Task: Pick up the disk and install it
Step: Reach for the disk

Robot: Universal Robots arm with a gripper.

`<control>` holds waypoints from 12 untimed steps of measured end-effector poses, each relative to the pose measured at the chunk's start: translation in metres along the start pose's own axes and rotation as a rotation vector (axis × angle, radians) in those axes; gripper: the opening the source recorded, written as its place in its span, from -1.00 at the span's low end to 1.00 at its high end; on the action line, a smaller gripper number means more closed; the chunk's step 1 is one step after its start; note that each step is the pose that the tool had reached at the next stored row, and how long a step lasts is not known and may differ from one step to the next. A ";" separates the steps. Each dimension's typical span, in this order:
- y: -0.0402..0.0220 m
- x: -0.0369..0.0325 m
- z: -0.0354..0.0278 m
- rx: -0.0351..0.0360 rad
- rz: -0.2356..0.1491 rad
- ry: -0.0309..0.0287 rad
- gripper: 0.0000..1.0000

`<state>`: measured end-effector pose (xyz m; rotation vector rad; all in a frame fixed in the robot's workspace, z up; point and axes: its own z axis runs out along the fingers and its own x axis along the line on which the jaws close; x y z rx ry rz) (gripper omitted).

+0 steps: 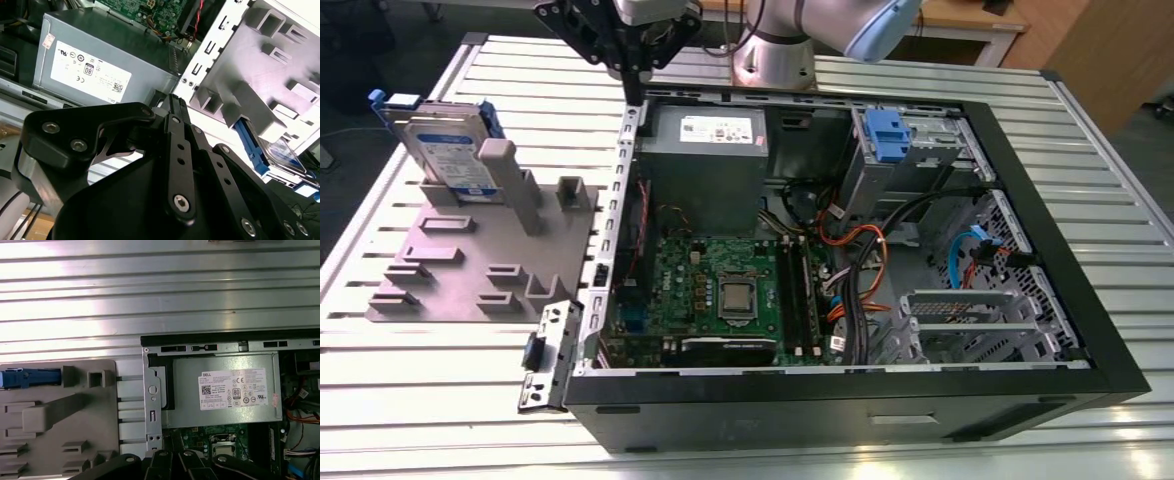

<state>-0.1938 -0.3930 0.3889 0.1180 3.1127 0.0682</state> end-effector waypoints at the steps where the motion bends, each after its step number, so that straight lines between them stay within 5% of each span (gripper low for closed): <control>1: -0.0001 0.0012 0.0000 0.0000 0.000 0.0000 -0.79; 12: -0.0009 0.0114 0.0003 0.0000 0.000 0.0000 -0.79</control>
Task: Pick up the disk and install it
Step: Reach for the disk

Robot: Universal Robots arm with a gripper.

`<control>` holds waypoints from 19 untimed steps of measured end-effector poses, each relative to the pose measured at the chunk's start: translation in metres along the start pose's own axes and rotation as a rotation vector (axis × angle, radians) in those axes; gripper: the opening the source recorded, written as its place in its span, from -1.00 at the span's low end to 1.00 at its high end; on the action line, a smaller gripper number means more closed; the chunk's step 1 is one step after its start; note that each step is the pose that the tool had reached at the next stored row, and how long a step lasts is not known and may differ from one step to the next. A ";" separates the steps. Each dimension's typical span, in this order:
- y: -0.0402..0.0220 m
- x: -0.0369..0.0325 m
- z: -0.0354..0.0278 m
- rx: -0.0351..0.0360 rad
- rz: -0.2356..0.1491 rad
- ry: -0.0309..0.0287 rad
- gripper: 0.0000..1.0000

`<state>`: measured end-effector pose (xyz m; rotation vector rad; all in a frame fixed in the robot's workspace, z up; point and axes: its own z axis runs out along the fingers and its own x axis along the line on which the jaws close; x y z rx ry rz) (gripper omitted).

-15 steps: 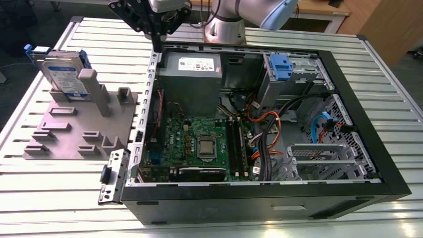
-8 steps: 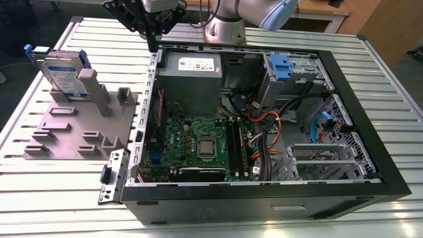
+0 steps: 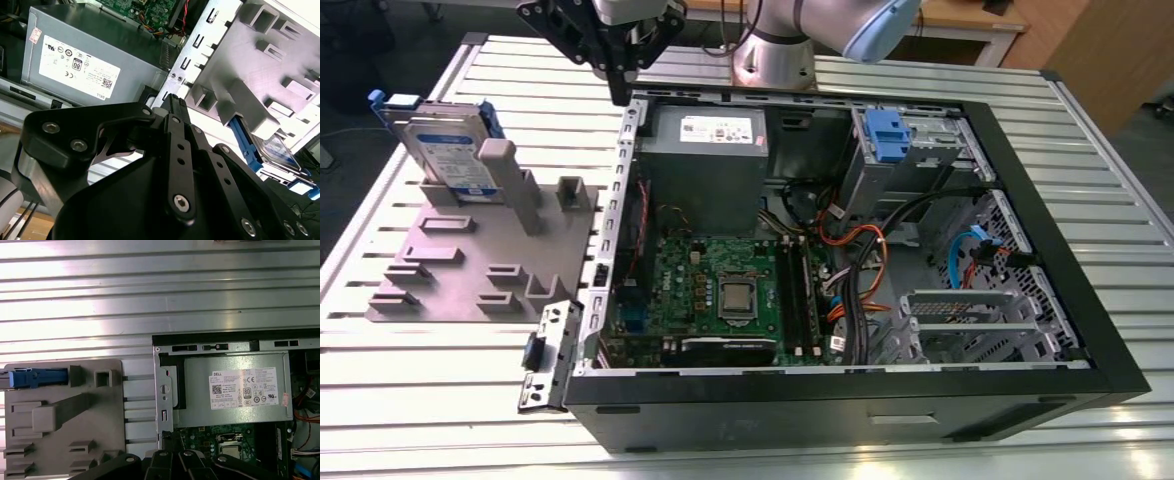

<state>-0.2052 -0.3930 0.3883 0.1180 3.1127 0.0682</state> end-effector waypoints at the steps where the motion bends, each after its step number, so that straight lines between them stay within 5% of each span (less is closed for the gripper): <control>1: 0.0000 0.0000 0.0000 -0.0001 0.000 -0.0001 -0.79; 19: -0.0004 0.0074 0.0000 0.0000 0.000 0.0000 -0.79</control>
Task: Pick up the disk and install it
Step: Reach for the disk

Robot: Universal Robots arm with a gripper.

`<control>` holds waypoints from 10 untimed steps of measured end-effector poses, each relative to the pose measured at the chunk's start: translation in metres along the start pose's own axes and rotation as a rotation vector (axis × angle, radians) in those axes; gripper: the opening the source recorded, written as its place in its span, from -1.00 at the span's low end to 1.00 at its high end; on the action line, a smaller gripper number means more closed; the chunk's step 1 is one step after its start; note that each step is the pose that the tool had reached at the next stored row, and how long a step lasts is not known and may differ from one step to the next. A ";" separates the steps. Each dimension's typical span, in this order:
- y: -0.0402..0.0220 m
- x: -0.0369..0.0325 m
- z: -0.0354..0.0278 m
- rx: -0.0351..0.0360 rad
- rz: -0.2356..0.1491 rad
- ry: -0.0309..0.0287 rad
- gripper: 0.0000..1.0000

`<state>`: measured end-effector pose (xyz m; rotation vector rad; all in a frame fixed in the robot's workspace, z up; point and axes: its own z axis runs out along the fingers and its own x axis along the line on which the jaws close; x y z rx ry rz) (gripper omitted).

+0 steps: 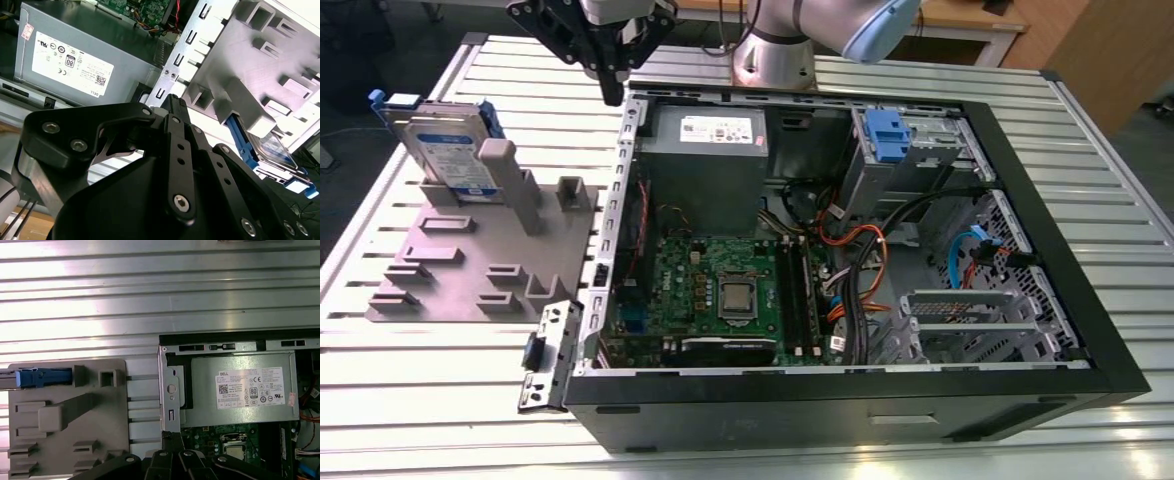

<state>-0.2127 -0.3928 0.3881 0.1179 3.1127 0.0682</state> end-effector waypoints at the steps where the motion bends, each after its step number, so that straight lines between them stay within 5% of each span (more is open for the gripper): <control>1: 0.0000 0.0004 0.0000 0.0000 0.000 0.0000 -0.79; 10: -0.0003 0.0035 -0.0001 0.0000 0.000 0.0000 -0.79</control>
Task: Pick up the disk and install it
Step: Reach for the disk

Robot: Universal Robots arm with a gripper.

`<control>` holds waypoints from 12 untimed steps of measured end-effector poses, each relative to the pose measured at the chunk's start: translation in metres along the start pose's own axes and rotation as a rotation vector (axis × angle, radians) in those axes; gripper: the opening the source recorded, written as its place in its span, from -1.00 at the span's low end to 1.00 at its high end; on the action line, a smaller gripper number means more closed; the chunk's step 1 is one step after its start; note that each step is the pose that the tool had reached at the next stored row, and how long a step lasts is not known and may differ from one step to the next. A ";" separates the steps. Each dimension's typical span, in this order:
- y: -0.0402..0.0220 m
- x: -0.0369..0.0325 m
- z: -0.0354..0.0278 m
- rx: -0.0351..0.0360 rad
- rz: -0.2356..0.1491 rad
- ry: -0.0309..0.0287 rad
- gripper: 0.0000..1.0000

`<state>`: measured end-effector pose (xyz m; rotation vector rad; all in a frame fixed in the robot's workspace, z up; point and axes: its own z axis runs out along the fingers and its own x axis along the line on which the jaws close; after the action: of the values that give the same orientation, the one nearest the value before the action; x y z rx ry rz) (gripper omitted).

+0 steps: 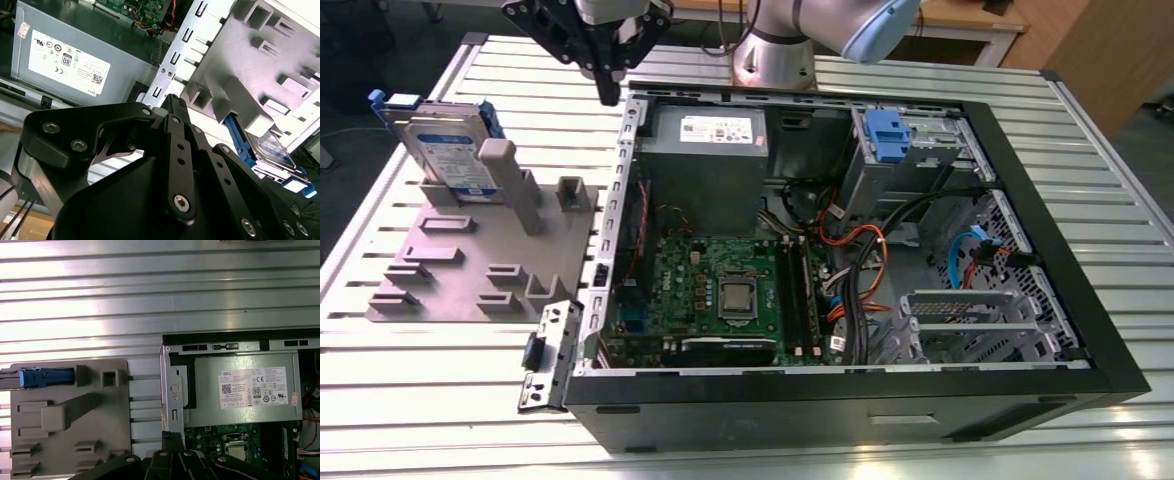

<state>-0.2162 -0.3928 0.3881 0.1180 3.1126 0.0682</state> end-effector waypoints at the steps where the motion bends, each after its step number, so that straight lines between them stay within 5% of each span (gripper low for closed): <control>1: -0.0001 0.0007 0.0000 0.0000 0.000 0.0000 -0.79; 12: 0.0020 0.0082 0.0006 -0.0001 0.000 0.0000 -0.79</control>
<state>-0.2242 -0.3902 0.3874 0.1179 3.1126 0.0683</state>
